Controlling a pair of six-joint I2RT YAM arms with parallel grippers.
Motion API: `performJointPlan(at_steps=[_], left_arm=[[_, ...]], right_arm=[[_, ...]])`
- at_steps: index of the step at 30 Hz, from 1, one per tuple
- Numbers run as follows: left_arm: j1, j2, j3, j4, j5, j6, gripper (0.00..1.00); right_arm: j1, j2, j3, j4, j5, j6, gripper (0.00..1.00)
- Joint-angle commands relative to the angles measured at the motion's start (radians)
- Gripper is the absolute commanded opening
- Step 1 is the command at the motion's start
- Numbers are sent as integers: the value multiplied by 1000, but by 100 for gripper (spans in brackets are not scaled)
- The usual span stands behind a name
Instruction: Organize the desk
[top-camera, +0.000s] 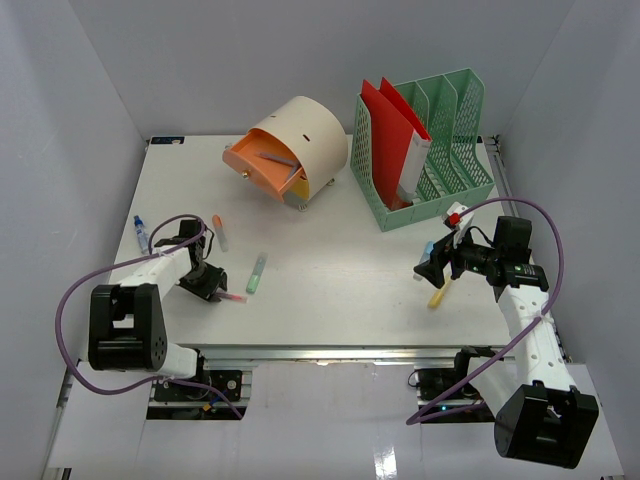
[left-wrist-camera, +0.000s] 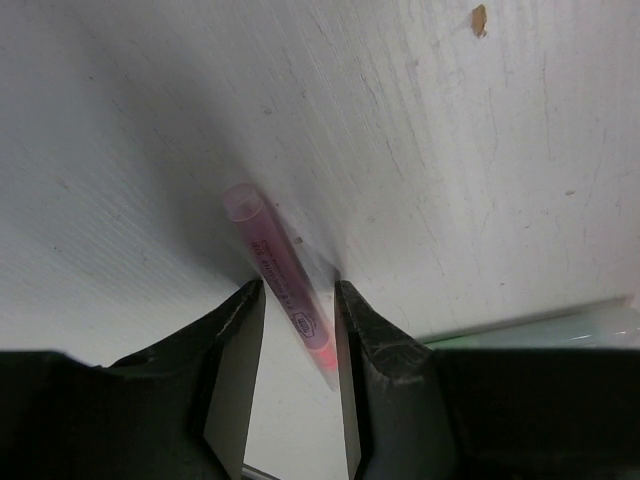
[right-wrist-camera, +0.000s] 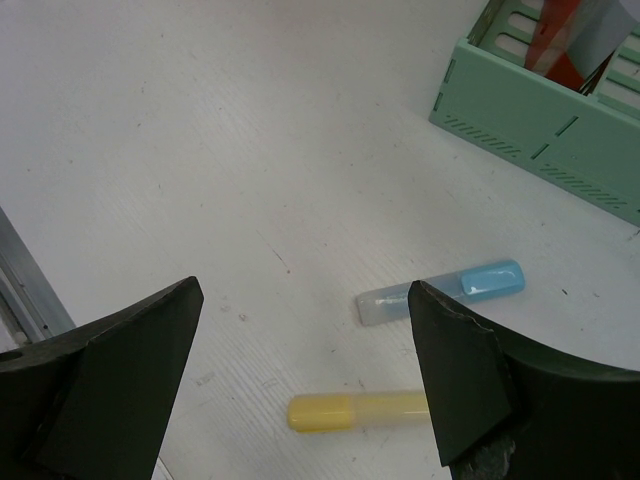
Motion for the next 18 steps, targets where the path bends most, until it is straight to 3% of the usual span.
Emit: performJointPlan(at_steps=[1, 8, 18], left_arm=[[5, 26, -12, 29, -23, -3, 44], [5, 65, -15, 35, -61, 18, 43], [5, 176, -31, 76, -30, 34, 33]], right_arm=[[-7, -10, -9, 34, -4, -1, 90], [-13, -16, -10, 37, -12, 1, 90], [-25, -22, -12, 36, -20, 3, 90]])
